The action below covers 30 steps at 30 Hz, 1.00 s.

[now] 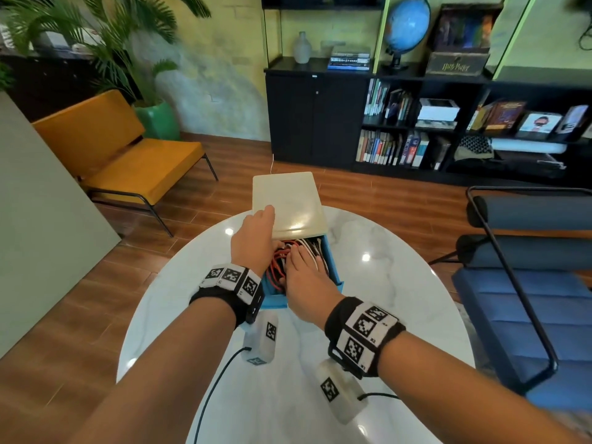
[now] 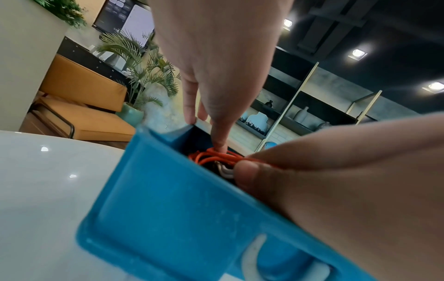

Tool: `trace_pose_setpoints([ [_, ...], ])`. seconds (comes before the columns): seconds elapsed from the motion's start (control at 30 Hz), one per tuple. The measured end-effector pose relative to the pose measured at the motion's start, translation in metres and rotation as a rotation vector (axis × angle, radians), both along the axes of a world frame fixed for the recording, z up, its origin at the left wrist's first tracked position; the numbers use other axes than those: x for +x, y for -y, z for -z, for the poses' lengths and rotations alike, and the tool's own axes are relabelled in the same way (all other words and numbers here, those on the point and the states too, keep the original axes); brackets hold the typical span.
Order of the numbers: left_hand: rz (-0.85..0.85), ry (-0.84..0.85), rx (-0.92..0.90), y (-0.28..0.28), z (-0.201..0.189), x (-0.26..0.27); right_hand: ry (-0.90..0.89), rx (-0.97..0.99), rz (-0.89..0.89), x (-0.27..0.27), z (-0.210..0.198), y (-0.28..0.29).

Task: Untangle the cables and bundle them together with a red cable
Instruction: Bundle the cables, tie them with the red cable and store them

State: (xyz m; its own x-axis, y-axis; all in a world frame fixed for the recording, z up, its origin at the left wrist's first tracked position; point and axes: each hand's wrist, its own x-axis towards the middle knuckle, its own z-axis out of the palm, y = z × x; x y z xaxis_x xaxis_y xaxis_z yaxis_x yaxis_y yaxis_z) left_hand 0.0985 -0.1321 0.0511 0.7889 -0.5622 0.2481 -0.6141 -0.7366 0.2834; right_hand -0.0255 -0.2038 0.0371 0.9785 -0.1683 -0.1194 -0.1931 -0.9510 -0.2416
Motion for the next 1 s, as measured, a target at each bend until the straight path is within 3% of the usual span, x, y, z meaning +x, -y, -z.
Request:
trace_pose_setpoints([
  [0.1, 0.017, 0.003, 0.005, -0.001, 0.006, 0.002, -0.038, 0.045, 0.066, 0.013, 0.003, -0.003],
  [0.3, 0.089, -0.038, 0.064, -0.011, 0.013, 0.015, 0.052, 0.062, 0.137, 0.040, 0.016, -0.004],
  [0.47, 0.168, -0.083, 0.091, -0.021, 0.015, 0.019, 0.289, 0.279, 0.009, 0.018, 0.014, 0.016],
  [0.57, 0.212, -0.109, 0.077, -0.023, 0.015, 0.018, 0.363, 0.179, -0.186, -0.006, 0.007, 0.023],
  [0.67, 0.240, -0.119, 0.109, -0.024, 0.014, 0.020, 0.204, 0.094, -0.327, -0.013, 0.000, 0.024],
  [0.87, 0.264, -0.122, 0.265, -0.025, 0.011, 0.021, -0.087, -0.222, -0.385, 0.028, 0.003, 0.033],
  [1.0, 0.300, -0.125, 0.317, -0.026, 0.001, 0.018, -0.036, -0.258, -0.321, 0.043, 0.008, 0.031],
])
